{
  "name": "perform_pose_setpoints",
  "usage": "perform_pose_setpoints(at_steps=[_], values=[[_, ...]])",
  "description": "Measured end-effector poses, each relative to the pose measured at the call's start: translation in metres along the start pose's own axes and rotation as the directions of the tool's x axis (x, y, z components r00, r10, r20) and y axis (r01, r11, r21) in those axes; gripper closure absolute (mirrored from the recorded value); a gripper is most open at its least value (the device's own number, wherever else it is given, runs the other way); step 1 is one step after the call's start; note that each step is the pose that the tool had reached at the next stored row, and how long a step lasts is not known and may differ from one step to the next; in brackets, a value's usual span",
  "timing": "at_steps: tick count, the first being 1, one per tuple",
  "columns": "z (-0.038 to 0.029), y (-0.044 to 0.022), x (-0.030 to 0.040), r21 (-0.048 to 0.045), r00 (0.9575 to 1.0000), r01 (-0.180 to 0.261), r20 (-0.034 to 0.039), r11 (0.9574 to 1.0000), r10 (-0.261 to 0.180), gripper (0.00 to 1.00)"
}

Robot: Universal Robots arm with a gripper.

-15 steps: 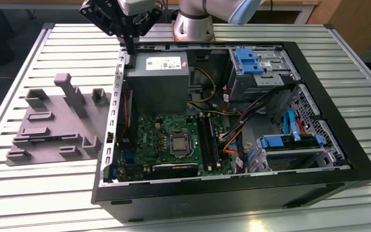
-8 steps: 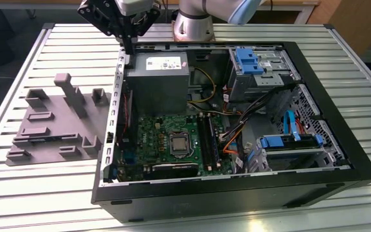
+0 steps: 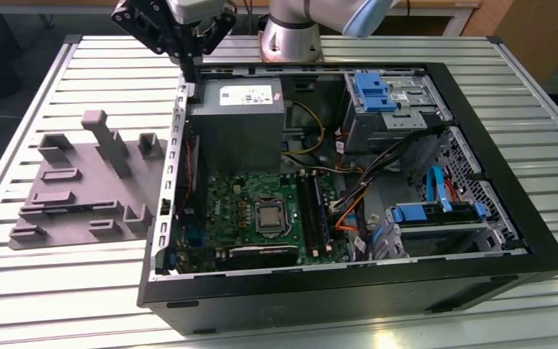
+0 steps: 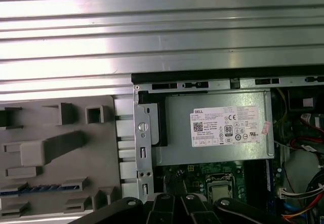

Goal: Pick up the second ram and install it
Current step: 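Reach for the second ram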

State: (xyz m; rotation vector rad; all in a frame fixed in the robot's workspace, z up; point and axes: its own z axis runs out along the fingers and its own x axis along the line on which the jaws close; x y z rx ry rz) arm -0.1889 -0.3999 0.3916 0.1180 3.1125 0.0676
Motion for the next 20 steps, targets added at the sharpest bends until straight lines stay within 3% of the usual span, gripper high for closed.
perform_pose_setpoints(at_steps=[6,20], values=[[-0.0004,-0.0054,0.0082,0.0,1.0,0.0,0.0,1.0,0.0,0.89],[-0.0013,-0.0158,0.036,-0.0001,1.0,0.0,0.0,1.0,0.0,0.89]])
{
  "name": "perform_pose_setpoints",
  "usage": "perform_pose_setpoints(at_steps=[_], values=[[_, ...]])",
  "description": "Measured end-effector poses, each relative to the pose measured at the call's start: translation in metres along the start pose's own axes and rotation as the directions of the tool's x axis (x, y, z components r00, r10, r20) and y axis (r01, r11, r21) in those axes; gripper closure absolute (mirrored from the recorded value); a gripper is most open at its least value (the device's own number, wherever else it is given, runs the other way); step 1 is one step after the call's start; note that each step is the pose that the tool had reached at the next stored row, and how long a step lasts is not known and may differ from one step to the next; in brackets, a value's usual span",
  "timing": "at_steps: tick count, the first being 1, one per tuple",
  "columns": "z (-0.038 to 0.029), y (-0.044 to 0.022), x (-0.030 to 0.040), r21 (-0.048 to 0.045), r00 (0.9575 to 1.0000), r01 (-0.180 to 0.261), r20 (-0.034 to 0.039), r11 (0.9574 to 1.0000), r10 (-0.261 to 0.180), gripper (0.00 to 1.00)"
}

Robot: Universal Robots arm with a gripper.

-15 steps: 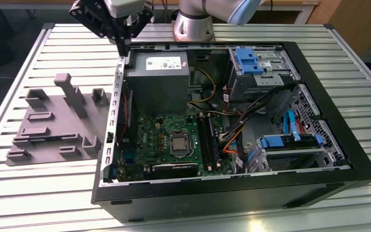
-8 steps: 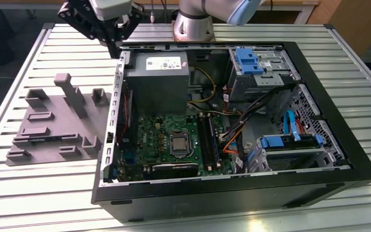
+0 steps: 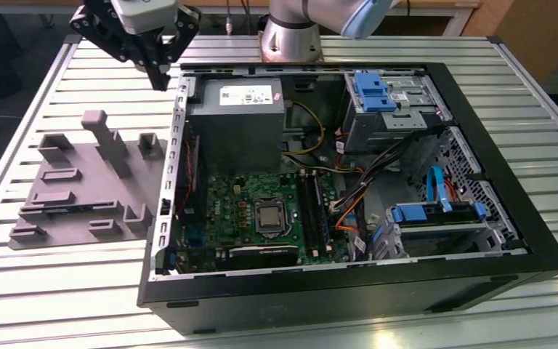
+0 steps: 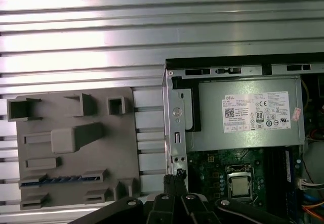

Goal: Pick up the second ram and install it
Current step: 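Reach for the second ram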

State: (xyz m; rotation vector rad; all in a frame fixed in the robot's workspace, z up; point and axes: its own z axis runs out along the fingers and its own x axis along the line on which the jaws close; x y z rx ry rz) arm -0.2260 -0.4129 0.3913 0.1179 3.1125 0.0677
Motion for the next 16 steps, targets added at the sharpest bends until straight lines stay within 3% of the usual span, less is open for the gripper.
perform_pose_setpoints(at_steps=[16], values=[[-0.0001,-0.0007,0.0057,0.0,1.0,0.0,0.0,1.0,0.0,0.89]])
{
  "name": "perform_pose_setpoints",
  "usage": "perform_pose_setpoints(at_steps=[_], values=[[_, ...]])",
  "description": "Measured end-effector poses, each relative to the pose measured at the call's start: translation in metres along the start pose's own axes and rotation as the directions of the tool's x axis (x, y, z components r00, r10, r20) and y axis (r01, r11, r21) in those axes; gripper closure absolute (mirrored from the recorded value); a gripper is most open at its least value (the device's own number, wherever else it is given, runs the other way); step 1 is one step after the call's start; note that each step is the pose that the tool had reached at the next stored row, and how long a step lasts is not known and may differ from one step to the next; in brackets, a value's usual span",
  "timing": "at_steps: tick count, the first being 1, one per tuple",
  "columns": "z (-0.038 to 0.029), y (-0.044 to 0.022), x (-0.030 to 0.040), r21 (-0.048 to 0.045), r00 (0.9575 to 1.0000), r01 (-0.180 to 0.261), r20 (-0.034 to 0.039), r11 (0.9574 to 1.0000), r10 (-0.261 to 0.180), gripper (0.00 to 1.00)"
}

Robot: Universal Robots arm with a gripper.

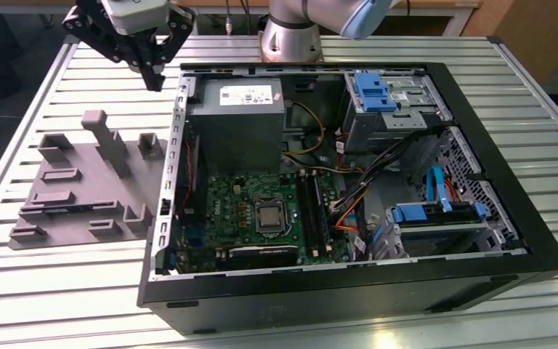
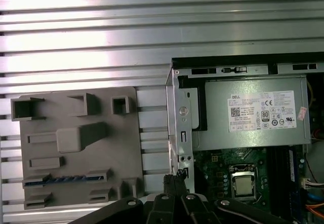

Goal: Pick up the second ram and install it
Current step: 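Reach for the second ram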

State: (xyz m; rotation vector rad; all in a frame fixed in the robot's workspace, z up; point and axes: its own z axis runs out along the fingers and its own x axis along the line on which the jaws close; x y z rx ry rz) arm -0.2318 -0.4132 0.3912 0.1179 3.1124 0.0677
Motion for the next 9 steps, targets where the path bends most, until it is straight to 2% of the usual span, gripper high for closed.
perform_pose_setpoints(at_steps=[9], values=[[0.0001,-0.0002,0.0031,0.0,1.0,0.0,0.0,1.0,0.0,0.89]])
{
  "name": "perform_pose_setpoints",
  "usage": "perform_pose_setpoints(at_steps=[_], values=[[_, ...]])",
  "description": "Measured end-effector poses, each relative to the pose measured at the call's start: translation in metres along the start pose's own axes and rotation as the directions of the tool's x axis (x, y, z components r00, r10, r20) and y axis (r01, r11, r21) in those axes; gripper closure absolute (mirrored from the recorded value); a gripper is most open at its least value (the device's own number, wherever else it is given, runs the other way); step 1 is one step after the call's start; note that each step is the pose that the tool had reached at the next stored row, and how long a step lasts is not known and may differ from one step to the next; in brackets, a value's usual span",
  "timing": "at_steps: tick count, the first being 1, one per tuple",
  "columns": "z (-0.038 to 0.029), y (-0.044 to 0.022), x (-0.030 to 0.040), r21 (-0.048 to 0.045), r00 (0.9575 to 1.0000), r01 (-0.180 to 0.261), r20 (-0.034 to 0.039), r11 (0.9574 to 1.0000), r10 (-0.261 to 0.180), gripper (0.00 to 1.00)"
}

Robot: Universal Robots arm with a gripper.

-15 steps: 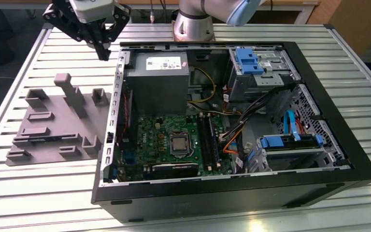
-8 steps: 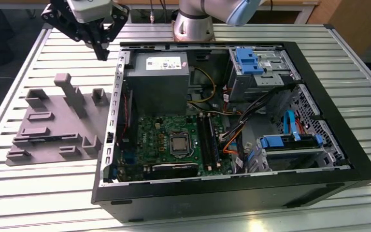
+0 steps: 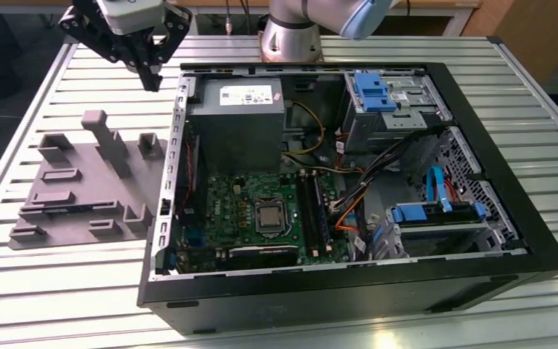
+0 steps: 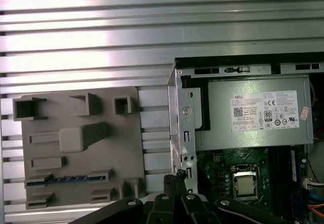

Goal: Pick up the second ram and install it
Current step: 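Reach for the second ram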

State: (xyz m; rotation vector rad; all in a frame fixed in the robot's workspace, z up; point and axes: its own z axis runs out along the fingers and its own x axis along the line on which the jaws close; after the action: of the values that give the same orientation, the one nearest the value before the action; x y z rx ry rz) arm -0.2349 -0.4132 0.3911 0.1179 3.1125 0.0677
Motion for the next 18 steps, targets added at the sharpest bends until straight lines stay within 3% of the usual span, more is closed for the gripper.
perform_pose_setpoints(at_steps=[18], values=[[0.0001,-0.0002,0.0027,0.0001,1.0,0.0,0.0,1.0,0.0,0.89]])
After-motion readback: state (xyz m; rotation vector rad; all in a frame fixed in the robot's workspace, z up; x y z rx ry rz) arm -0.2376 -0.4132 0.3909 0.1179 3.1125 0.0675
